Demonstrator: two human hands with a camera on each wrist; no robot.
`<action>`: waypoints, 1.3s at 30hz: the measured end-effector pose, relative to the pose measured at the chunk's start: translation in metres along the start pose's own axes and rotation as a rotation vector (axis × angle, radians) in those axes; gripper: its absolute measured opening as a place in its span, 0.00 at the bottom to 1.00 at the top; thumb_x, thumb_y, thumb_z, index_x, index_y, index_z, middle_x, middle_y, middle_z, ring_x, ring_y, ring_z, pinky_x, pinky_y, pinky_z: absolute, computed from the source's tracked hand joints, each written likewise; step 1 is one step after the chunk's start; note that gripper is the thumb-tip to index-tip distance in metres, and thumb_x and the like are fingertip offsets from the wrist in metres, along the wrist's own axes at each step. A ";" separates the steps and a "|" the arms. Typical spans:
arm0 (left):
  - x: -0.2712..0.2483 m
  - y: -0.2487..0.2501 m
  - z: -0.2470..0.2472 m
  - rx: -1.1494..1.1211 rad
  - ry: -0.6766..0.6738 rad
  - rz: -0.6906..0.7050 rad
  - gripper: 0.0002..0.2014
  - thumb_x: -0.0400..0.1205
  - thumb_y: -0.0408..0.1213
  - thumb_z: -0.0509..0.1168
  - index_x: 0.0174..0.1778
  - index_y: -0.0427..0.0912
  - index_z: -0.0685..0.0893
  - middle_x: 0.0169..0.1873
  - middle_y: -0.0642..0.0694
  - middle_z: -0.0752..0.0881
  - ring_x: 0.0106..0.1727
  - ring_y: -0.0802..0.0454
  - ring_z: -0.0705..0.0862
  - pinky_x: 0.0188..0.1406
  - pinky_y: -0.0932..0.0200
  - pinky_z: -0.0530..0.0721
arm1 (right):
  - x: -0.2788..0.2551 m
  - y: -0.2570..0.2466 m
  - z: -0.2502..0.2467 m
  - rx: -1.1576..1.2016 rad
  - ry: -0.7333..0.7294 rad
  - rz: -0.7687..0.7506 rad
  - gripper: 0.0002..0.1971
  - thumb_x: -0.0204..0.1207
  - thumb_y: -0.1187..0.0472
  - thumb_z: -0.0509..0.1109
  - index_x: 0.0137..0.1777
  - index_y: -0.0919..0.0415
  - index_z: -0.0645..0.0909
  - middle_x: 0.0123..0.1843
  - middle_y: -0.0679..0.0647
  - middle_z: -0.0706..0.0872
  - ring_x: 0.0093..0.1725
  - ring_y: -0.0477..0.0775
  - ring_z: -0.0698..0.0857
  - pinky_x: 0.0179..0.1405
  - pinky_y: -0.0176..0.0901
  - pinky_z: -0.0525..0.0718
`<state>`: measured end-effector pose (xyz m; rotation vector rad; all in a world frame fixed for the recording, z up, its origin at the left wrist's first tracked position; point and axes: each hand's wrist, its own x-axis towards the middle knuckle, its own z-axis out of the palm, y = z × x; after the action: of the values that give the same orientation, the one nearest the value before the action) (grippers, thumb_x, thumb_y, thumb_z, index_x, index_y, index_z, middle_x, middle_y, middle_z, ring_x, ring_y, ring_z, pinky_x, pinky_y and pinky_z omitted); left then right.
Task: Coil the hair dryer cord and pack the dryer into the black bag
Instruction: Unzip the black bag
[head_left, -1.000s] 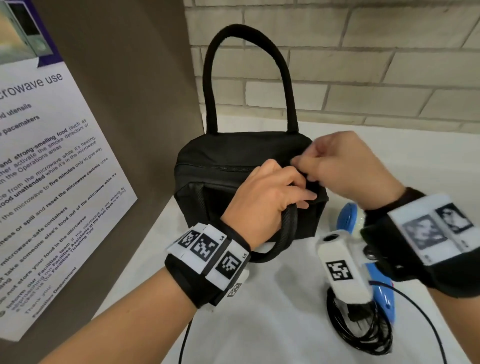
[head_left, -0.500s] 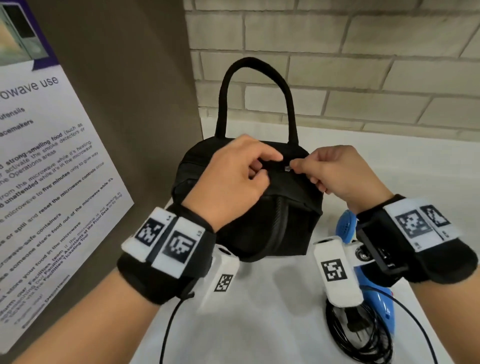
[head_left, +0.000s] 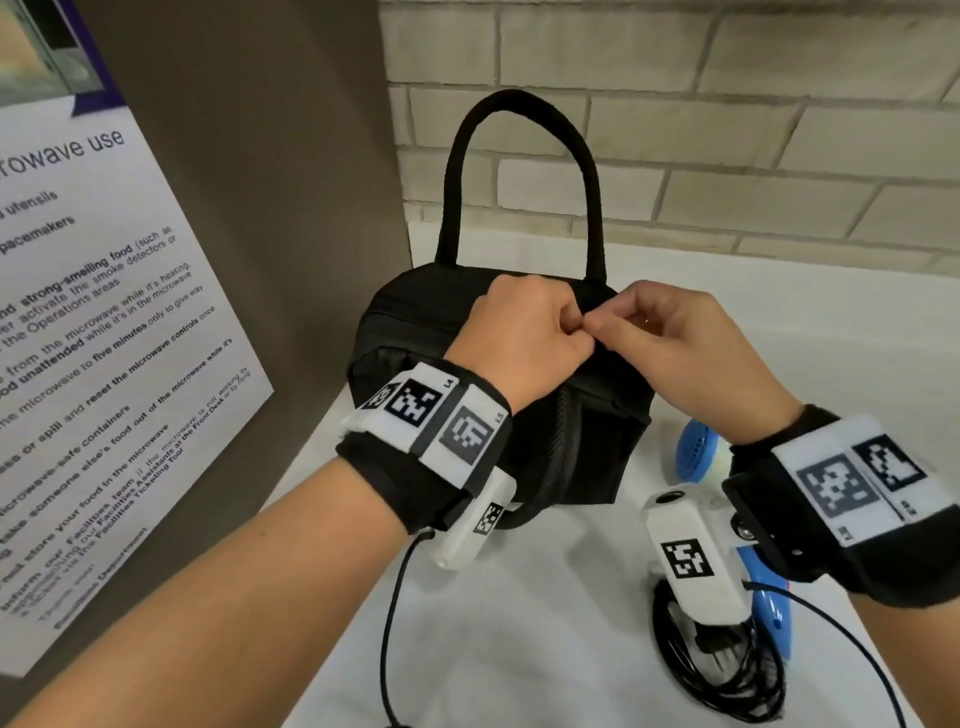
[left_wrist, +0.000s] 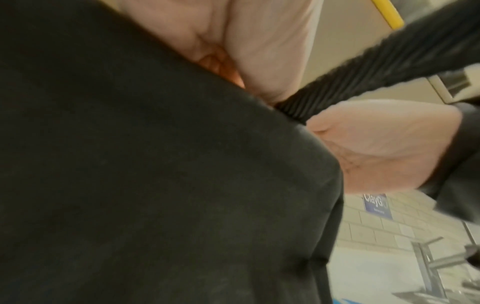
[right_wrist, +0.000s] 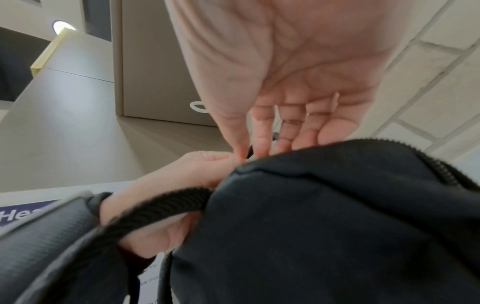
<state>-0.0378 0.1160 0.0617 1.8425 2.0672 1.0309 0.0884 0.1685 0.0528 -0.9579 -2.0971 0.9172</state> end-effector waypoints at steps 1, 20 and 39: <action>-0.001 0.000 0.000 -0.024 0.015 -0.007 0.05 0.74 0.37 0.66 0.37 0.40 0.85 0.31 0.50 0.84 0.42 0.50 0.84 0.51 0.49 0.84 | -0.002 0.000 -0.001 -0.043 -0.013 -0.018 0.06 0.73 0.52 0.67 0.39 0.53 0.82 0.31 0.44 0.81 0.28 0.35 0.77 0.27 0.22 0.72; -0.007 -0.046 -0.054 -0.566 0.305 -0.394 0.09 0.71 0.34 0.71 0.24 0.44 0.84 0.13 0.58 0.81 0.14 0.68 0.72 0.14 0.77 0.67 | 0.000 0.012 -0.003 0.283 -0.089 0.087 0.08 0.72 0.62 0.68 0.31 0.58 0.79 0.32 0.60 0.78 0.32 0.52 0.74 0.32 0.35 0.74; -0.050 -0.136 -0.034 -0.426 0.397 -0.672 0.06 0.76 0.34 0.66 0.48 0.41 0.83 0.39 0.49 0.83 0.35 0.53 0.78 0.35 0.62 0.75 | -0.007 0.010 -0.018 0.053 -0.318 0.057 0.13 0.61 0.45 0.71 0.40 0.51 0.83 0.36 0.44 0.88 0.35 0.41 0.84 0.38 0.28 0.80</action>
<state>-0.1552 0.0585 -0.0095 0.6977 2.1818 1.5333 0.1097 0.1738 0.0529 -0.8949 -2.3022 1.2150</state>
